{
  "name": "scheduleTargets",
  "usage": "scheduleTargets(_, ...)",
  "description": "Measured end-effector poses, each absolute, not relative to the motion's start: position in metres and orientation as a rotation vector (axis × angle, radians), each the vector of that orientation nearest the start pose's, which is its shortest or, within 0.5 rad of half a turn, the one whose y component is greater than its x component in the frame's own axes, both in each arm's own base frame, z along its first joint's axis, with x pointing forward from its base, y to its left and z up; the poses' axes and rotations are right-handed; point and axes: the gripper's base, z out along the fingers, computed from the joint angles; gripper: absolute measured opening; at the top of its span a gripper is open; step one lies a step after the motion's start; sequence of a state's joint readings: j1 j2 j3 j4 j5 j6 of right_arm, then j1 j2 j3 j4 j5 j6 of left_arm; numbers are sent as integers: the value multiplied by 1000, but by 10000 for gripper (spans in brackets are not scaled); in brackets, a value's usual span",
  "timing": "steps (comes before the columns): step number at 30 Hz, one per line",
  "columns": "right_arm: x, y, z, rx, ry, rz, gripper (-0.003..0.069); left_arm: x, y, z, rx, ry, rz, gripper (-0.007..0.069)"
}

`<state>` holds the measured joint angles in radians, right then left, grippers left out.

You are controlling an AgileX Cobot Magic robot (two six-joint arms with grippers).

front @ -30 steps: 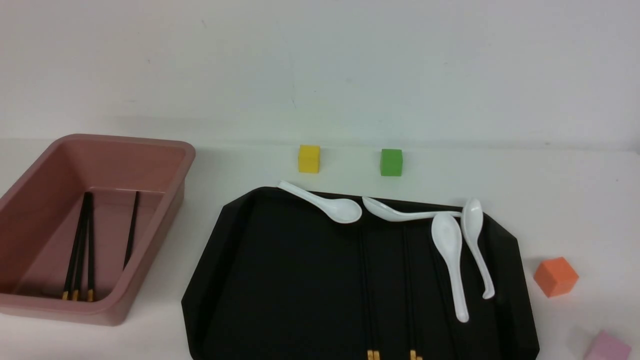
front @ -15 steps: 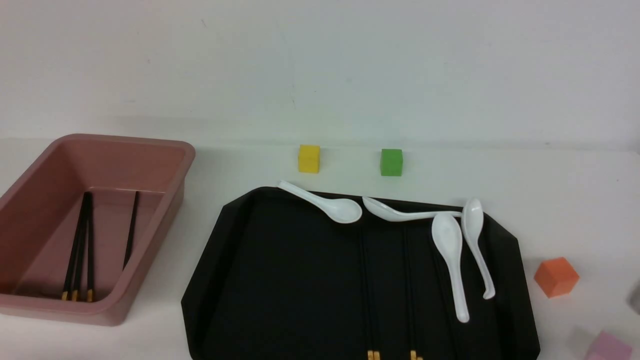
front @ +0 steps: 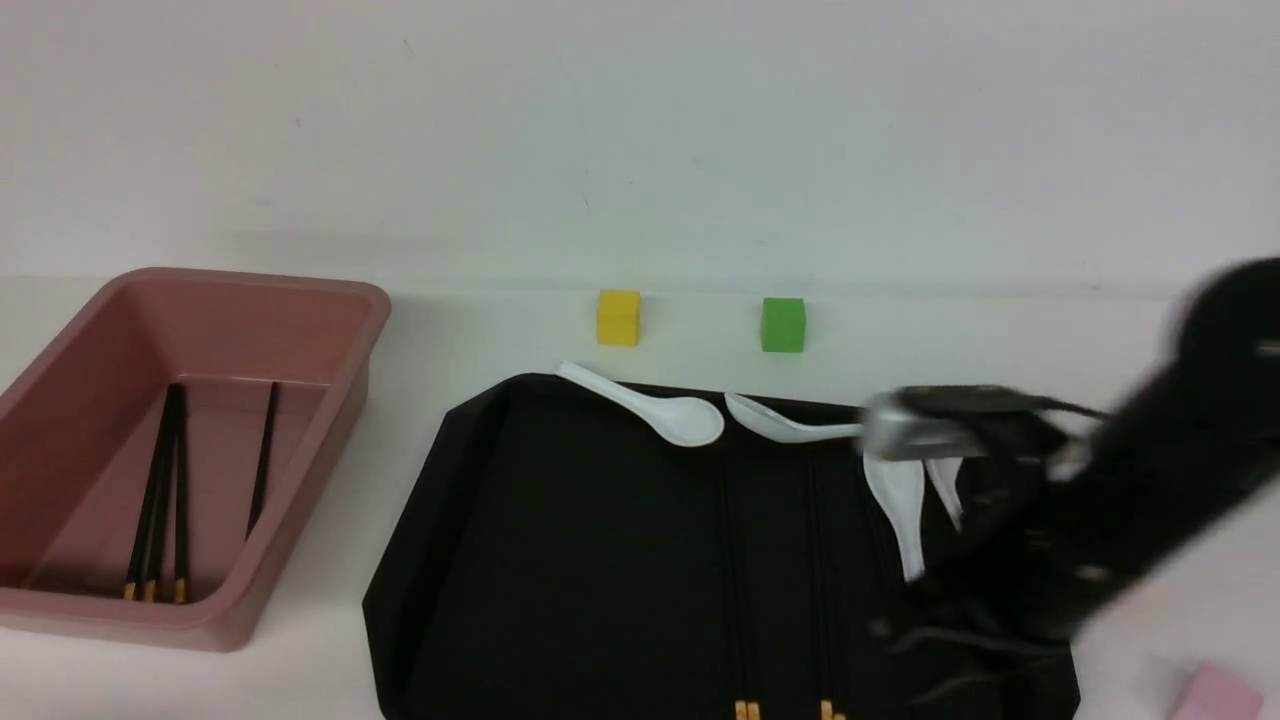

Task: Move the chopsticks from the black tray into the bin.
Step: Use the right arm to grab a pair of chopsticks

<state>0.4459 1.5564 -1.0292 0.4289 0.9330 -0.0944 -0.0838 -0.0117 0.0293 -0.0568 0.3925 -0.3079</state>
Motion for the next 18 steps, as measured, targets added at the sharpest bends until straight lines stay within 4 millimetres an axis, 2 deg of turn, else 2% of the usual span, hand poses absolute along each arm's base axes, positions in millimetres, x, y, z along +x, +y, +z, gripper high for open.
scheduleTargets(1,252,158,234,-472,2926,577,4,52,-6,169,-248,1890,-323,162)
scheduleTargets(3,265,186,225,-479,2957,465,17,52,-6,169,-248,1890,-323,165)
scheduleTargets(7,280,220,213,-441,2968,340,65,52,-6,169,-248,1890,-323,166)
scheduleTargets(10,293,245,201,-399,2964,278,154,52,-6,169,-248,1890,-323,168)
scheduleTargets(11,293,246,201,-398,2964,274,160,52,-6,169,-248,1890,-323,168)
scheduleTargets(13,303,254,189,-350,2980,251,234,52,-6,169,-248,1890,-323,172)
scheduleTargets(18,311,259,165,-328,3014,195,342,52,-6,169,-248,1890,-323,176)
